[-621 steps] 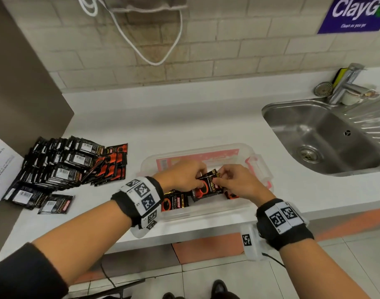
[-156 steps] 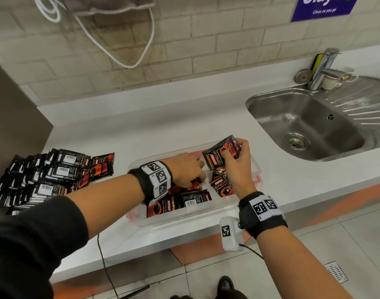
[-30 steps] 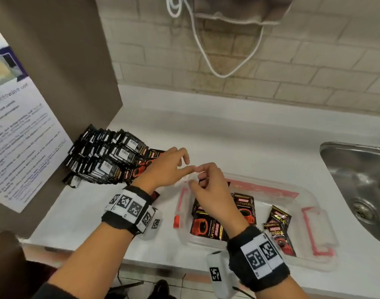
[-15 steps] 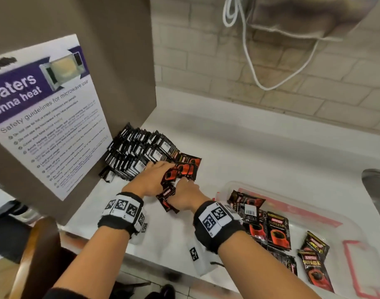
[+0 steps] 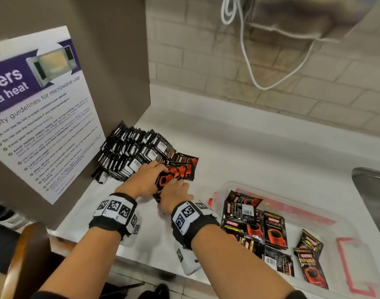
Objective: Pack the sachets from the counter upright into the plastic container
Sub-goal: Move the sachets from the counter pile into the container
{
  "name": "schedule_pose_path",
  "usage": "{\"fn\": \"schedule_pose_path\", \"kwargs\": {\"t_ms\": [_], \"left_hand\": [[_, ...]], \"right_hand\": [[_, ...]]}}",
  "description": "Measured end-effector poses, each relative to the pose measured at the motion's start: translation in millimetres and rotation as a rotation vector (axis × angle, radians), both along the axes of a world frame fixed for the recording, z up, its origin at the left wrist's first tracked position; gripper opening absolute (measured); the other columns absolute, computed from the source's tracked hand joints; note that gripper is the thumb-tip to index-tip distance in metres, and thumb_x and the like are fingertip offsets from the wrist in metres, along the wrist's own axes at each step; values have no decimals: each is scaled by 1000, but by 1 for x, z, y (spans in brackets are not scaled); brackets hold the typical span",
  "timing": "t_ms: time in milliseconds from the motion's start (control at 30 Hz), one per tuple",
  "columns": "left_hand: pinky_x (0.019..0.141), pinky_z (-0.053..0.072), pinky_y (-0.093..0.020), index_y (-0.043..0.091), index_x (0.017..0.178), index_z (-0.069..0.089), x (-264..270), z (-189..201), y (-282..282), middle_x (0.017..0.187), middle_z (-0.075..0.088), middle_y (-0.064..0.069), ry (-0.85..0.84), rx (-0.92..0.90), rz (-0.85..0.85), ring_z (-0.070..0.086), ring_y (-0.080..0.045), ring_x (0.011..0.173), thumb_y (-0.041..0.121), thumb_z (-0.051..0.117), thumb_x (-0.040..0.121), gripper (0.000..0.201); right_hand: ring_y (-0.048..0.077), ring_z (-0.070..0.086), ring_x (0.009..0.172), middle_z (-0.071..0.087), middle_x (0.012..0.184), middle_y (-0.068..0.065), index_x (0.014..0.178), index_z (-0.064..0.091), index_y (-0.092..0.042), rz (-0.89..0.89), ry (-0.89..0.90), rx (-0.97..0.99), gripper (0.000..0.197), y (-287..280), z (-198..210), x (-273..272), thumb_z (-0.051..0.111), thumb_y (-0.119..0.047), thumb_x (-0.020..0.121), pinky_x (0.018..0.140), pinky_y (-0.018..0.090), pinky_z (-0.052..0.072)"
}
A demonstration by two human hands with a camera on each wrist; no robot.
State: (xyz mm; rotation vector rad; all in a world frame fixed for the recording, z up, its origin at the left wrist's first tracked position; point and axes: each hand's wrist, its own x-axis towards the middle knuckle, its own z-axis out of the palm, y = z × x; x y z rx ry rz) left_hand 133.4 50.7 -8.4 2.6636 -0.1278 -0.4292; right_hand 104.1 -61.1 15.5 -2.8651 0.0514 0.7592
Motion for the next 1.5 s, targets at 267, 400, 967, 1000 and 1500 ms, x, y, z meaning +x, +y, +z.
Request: {"fn": "schedule_pose_path", "kwargs": {"t_ms": [267, 400, 967, 1000, 1500], "left_hand": [[109, 33, -53, 52, 149, 24, 0, 1, 2, 128, 41, 5, 101, -82, -48, 37, -23, 123, 22, 69, 88, 82], [109, 36, -54, 49, 142, 39, 2, 3, 4, 120, 43, 7, 126, -74, -58, 39, -22, 120, 7, 69, 84, 77], [62, 42, -28, 35, 122, 50, -1, 33, -2, 108, 59, -10, -75, -346, 66, 55, -20, 86, 1, 44, 98, 42], [65, 41, -28, 40, 126, 48, -1, 40, -3, 112, 55, -8, -86, -368, 72, 51, -18, 94, 0, 42, 97, 50], [101, 45, -43, 37, 149, 17, 4, 78, -90, 115, 31, 1, 24, -42, -368, 36, -22, 117, -7, 56, 77, 94]], "right_hand": [[33, 50, 128, 38, 142, 20, 146, 30, 5, 67, 126, 113, 73, -12, 8, 1, 72, -15, 89, 108, 38, 46], [23, 67, 95, 65, 110, 10, 133, 50, 4, 114, 157, 221, 57, -20, 15, 7, 76, -16, 87, 83, 26, 53], [19, 55, 79, 62, 94, 8, 117, 66, 3, -8, 118, 575, 24, -63, 47, 27, 58, -6, 97, 60, 23, 43], [19, 55, 82, 64, 98, 10, 120, 66, 3, -62, 99, 625, 27, -68, 49, 29, 61, -7, 96, 59, 22, 41], [32, 59, 86, 59, 92, 21, 90, 58, 4, -651, 156, 1317, 23, -141, 70, 26, 36, 8, 95, 81, 45, 53]]}}
